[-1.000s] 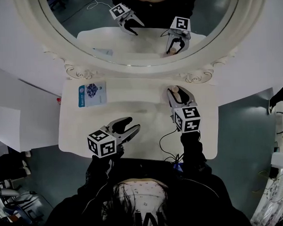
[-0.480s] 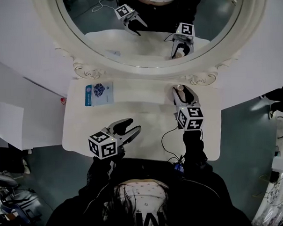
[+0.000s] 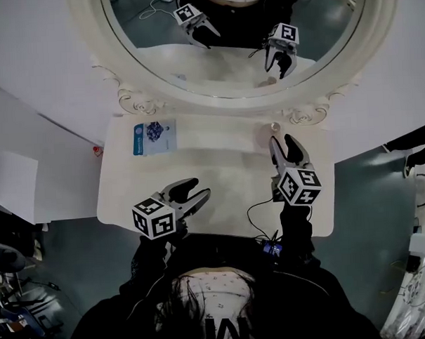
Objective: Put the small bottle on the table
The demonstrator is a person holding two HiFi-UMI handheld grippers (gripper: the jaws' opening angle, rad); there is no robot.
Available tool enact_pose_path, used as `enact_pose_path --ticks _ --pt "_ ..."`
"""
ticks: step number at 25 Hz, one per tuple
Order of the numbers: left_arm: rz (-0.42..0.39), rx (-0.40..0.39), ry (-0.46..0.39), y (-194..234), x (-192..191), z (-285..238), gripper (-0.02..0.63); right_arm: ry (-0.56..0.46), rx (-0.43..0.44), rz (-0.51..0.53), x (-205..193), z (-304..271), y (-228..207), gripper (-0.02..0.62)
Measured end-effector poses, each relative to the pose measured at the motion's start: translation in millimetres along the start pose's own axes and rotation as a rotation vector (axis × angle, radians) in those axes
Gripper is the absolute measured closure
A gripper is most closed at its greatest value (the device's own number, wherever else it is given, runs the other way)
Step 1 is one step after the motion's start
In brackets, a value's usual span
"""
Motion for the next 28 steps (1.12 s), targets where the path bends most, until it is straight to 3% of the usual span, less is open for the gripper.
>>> enact_pose_path --ticks 4,13,22,26,28 --pt "-0.009 -0.014 -0.003 -2.2 -2.4 9.1 0.387 -0.011 0.031 -0.029 5.0 26.7 18.2 0.402" --pt "-0.031 -0.042 -0.003 -11.0 -15.9 49.1 0.387 0.021 0.074 0.015 -12.2 82.9 83.8 0.407" --pt "-0.115 -0.078 0.016 -29.1 -39.6 106.9 0.387 0.002 0.141 -0.018 -35.6 129.2 181.8 0.408" --pt "-0.114 -0.104 0.017 -35.0 -51.4 123.5 0.387 0.011 0.184 -0.009 -45.0 145.1 225.4 0.41" --pt "-0.112 -0.118 0.012 -39.8 -54.4 128.2 0.387 0.016 0.205 0.005 -47.2 155.6 244.6 0.445"
Point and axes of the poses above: the fingertips, and each gripper's own axes: z backward along the fingers, y to its left, x out of its top, the point moved 4 cm from there along z, backward along the fingers, and after that the axes turned 6 degrees about -y, right-handed, at the moved point
